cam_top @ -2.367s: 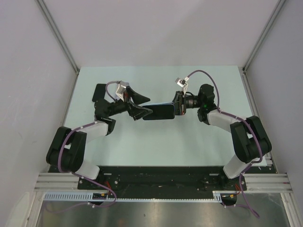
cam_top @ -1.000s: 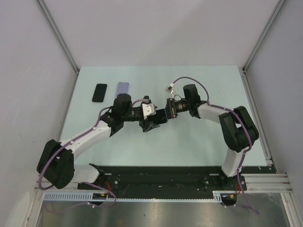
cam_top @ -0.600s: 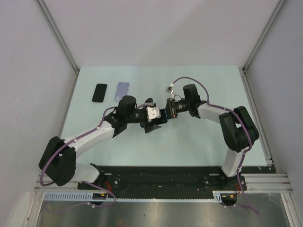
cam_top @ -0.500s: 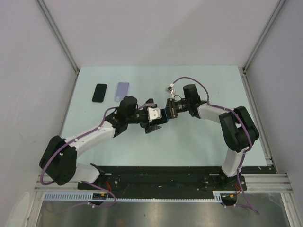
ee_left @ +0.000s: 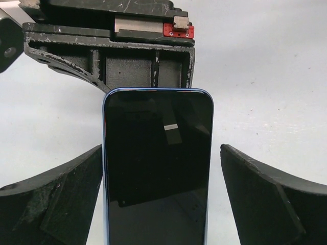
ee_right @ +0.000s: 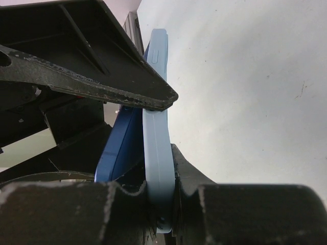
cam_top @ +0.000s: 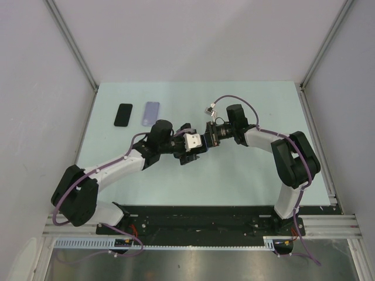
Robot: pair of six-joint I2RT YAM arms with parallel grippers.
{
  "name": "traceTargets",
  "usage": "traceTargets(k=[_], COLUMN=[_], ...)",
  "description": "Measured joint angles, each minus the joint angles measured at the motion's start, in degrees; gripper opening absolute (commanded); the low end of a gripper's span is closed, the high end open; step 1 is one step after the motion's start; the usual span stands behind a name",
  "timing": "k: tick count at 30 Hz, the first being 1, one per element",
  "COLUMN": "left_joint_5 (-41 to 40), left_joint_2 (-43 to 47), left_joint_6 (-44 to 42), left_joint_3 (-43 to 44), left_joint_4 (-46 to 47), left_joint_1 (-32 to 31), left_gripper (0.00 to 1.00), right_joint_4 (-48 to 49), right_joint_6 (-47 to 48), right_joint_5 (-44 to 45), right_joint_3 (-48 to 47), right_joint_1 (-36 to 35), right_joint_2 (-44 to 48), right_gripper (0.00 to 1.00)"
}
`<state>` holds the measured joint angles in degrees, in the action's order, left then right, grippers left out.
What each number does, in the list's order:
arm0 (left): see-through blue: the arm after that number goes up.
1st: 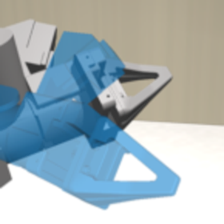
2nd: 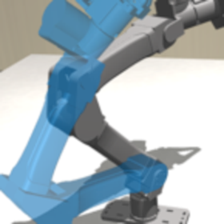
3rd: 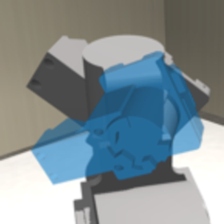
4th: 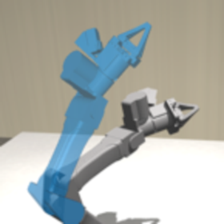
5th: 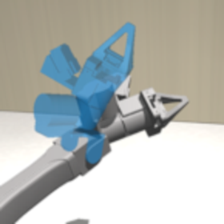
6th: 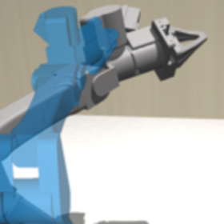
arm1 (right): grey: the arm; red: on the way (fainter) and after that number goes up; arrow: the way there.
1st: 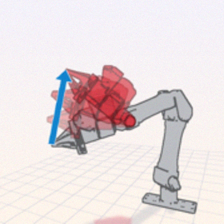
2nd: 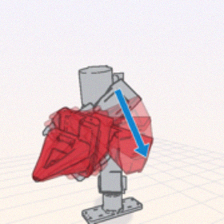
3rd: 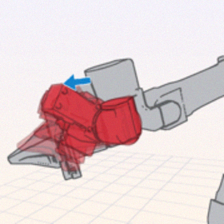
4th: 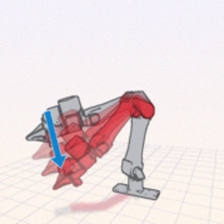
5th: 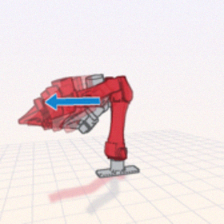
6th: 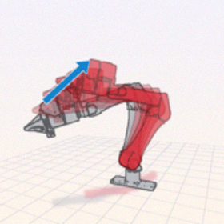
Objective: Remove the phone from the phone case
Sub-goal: Remove the phone case from the phone.
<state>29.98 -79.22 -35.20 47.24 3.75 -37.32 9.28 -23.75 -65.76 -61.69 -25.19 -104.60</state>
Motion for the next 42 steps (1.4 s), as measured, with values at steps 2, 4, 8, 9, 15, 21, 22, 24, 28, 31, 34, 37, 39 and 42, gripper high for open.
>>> traceTargets(k=[2, 4, 8, 9, 15, 21, 22, 24, 28, 31, 34, 37, 39, 42], left_joint_5=[-0.13, -0.2, -0.2, -0.2, -0.24, -0.26, -0.26, -0.17, 0.26, 0.7, 1.29, 2.23, 3.15, 4.81], left_joint_2=[-0.17, -0.22, -0.2, -0.2, -0.2, -0.28, -0.28, -0.26, -0.22, -0.07, 0.11, 0.13, 0.13, 0.13], left_joint_6=[-0.22, -0.37, -0.33, -0.31, -0.2, 0.26, 0.28, 0.44, 0.98, 1.99, 2.91, 3.91, 4.55, 5.64], left_joint_3=[0.0, 0.0, 0.0, 0.0, 0.0, 0.0, 0.0, 0.0, -0.02, -0.15, -0.42, -0.48, -0.63, -0.68], left_joint_4=[0.09, 0.17, 0.35, 0.44, 0.74, 0.87, 0.87, 0.94, 1.62, 2.14, 2.78, 3.17, 3.72, 4.42], left_joint_1=[-0.02, -0.02, 0.0, 0.0, 0.0, 0.0, 0.0, 0.0, 0.0, 0.0, 0.11, 0.46, 0.79, 1.4], left_gripper=[0.9, 0.88, 0.8, 0.79, 0.66, 0.51, 0.5, 0.46, 0.43, 0.42, 0.41, 0.4, 0.4, 0.39], right_joint_4=[-0.11, -0.35, -0.74, -0.81, -0.85, -0.87, -0.87, -0.87, -0.87, -0.9, -0.94, -0.92, -0.92, -0.83], right_joint_6=[0.0, 0.0, 0.0, 0.0, -0.13, -0.15, -0.15, -0.15, -0.17, -0.2, -0.2, -0.2, -0.2, -0.48], right_joint_5=[0.0, -0.02, -0.07, -0.07, -0.13, -0.15, -0.13, -0.13, -0.61, -1.14, -1.64, -1.95, -2.21, -2.69], right_joint_3=[0.0, -0.02, -0.04, -0.04, -0.04, -0.04, -0.04, -0.04, -0.04, -0.04, -0.04, -0.04, -0.04, -0.04], right_joint_1=[0.0, 0.0, 0.0, 0.0, -0.04, -0.02, 0.07, 0.28, 0.68, 0.94, 1.05, 1.11, 1.22, 1.44], right_joint_2=[0.0, 0.0, 0.0, 0.0, 0.0, 0.0, 0.0, 0.0, 0.0, 0.0, 0.0, 0.0, 0.0, 0.0], right_gripper=[0.0, 0.0, 0.0, 0.0, 0.0, 0.0, 0.0, 0.0, 0.0, 0.0, 0.0, 0.0, 0.0, 0.0])
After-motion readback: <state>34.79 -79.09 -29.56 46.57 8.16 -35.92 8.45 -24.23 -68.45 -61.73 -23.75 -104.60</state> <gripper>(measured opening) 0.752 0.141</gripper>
